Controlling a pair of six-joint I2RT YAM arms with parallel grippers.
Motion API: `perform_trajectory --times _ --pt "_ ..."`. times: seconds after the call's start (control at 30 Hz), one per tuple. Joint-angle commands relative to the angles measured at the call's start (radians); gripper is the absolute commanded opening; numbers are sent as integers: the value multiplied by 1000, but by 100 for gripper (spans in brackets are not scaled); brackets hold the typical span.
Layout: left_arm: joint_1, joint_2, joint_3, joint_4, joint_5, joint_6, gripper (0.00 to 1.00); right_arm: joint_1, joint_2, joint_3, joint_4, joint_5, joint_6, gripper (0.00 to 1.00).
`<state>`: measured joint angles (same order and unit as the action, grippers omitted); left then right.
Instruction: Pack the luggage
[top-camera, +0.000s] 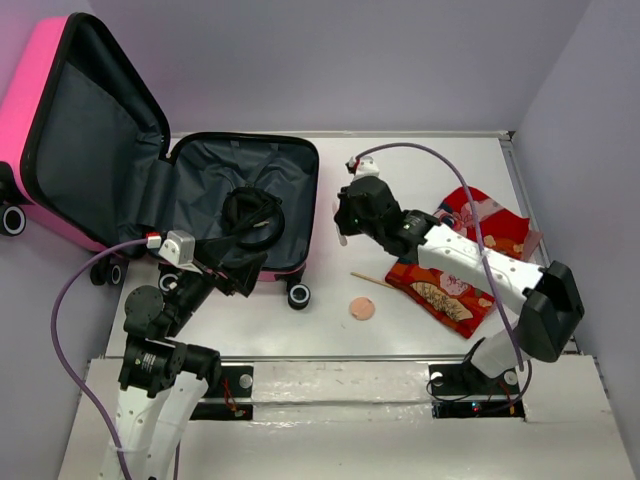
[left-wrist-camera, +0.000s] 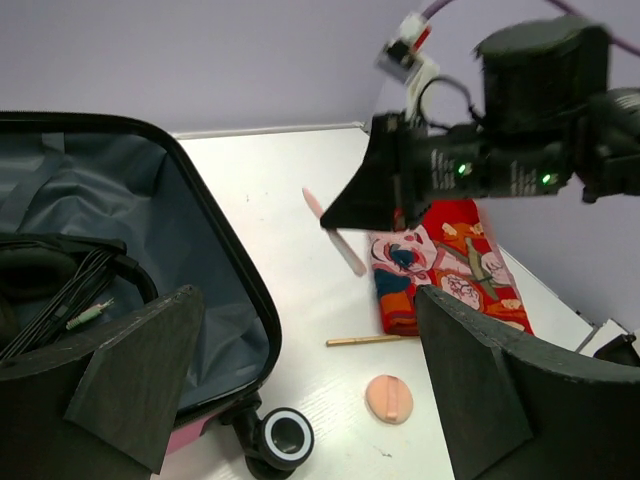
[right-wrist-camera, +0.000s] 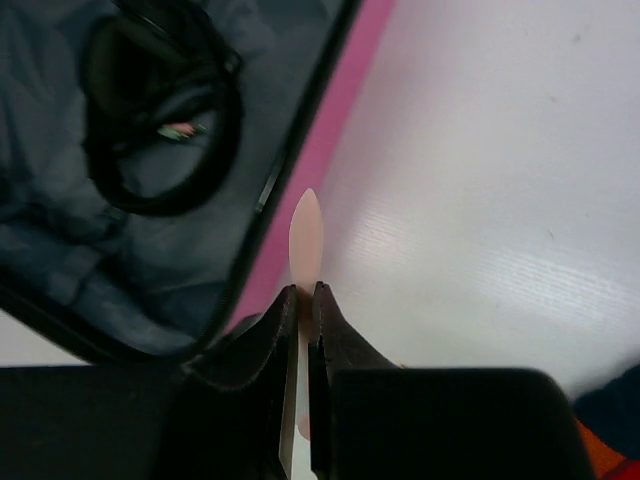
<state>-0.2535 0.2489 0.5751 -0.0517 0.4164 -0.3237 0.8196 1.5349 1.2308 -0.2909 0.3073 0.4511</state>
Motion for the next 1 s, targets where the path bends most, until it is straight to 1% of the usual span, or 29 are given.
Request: perform_trajectory --times 0.0,0.03,0.07,0.1,0.13,0.17,0.2,0.27,0.3,0.33,0.37,0.4,0.43,0.47,0.5,0.57,0.63,0.73,0.77,0.8,0.83,0.87,0.97 --pt "8 9 22 42 25 5 99 3 48 172 98 -124 -46 7" --pt "10 10 22 42 25 3 99 3 82 227 99 -195 -49 7" --pt "10 12 22 42 24 5 99 13 117 284 101 -224 -51 7" --pt "11 15 22 41 24 5 99 29 199 341 101 -246 -55 12" --pt "11 16 22 41 21 6 99 29 240 451 61 -281 -63 24" --pt "11 18 22 38 21 6 99 29 308 507 20 -293 -65 45" --pt "11 20 23 36 18 6 99 29 321 550 -20 -287 -68 52" --pt "11 16 23 35 16 8 99 29 295 500 -28 -217 -87 68" --pt "11 15 23 35 18 8 99 29 269 451 -28 -189 -100 68" --pt "11 13 23 35 19 8 99 29 202 396 -28 -163 -112 67" --pt "11 7 23 36 21 8 99 20 164 263 -22 -133 -132 62" --pt "11 4 25 36 22 8 99 19 89 195 -22 -120 -152 59" --pt "10 3 23 36 24 8 99 9 88 130 -22 -120 -152 56" --pt "8 -2 23 36 25 6 99 9 21 8 -37 -123 -164 53" --pt "8 -5 23 38 25 8 99 -2 -7 -45 -51 -126 -166 48" --pt "8 -13 22 38 24 5 99 -14 -67 -156 -112 -129 -163 47" --pt "8 -14 23 38 22 6 99 -25 -97 -215 -132 -132 -164 49" --pt "8 -11 22 39 25 6 99 -59 -117 -272 -154 -169 -166 54" --pt "8 -8 22 39 25 6 99 -69 -111 -275 -154 -222 -187 55" --pt "8 -5 22 39 27 6 99 -80 -86 -274 -154 -240 -198 57" --pt "10 -5 22 41 28 5 99 -80 -67 -261 -154 -269 -227 57" --pt "8 -2 22 39 28 6 99 -80 -27 -251 -157 -280 -241 57" --pt "8 -2 20 41 25 5 99 -80 27 -209 -159 -298 -279 57"
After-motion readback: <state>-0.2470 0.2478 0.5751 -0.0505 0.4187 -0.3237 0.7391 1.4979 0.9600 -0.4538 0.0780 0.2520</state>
